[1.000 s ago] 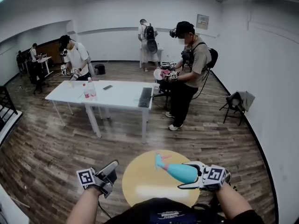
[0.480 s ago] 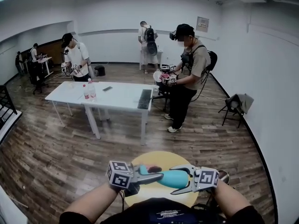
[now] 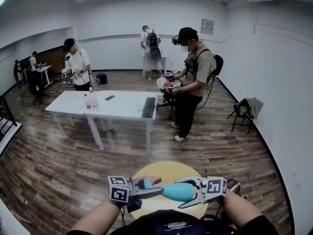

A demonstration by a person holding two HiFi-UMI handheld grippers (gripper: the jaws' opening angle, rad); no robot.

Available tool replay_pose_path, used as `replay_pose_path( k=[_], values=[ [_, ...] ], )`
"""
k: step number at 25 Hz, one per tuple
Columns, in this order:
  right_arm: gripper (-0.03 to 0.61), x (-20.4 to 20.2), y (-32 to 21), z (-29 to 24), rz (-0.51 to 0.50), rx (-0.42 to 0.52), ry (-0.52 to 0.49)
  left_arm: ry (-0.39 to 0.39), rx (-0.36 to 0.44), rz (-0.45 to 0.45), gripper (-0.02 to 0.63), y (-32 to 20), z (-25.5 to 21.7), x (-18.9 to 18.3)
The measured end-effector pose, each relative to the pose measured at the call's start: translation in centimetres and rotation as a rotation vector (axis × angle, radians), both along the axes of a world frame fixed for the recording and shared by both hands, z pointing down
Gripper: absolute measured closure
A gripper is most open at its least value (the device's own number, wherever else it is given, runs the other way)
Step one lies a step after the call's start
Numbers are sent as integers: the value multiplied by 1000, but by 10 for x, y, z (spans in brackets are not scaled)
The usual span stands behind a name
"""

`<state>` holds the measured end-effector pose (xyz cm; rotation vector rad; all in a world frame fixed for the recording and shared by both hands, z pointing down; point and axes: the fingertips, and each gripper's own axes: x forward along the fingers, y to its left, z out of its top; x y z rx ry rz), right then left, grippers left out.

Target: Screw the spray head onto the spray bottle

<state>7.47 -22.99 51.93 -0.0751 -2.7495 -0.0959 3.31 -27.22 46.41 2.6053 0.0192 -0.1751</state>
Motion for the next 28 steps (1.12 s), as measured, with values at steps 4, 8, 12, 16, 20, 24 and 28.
replay_pose_path(
  k=[4,8,12,16,20,24,28],
  values=[
    [121,30,-14,3,85,-37,-33,180,-215,-265,298,-40,13,-92],
    [121,41,-23,5,138,-29,-18,191,-242,-422,298,-56,24,-156],
    [121,22,-16,12,74,-5,62,96,-182,-259,299,-36,14,-101],
    [121,-7,-8,11,-13,20,90,-80,-21,-94,326,-18,11,-14],
    [121,1,-1,-2,-44,-4,36,-97,176,-60,391,-4,-2,4],
    [117,13,-8,-38,7,-132,-182,-10,256,-92,388,0,-18,5],
    [110,20,-33,-68,154,-302,-400,101,126,-193,436,-18,-25,1]
  ],
)
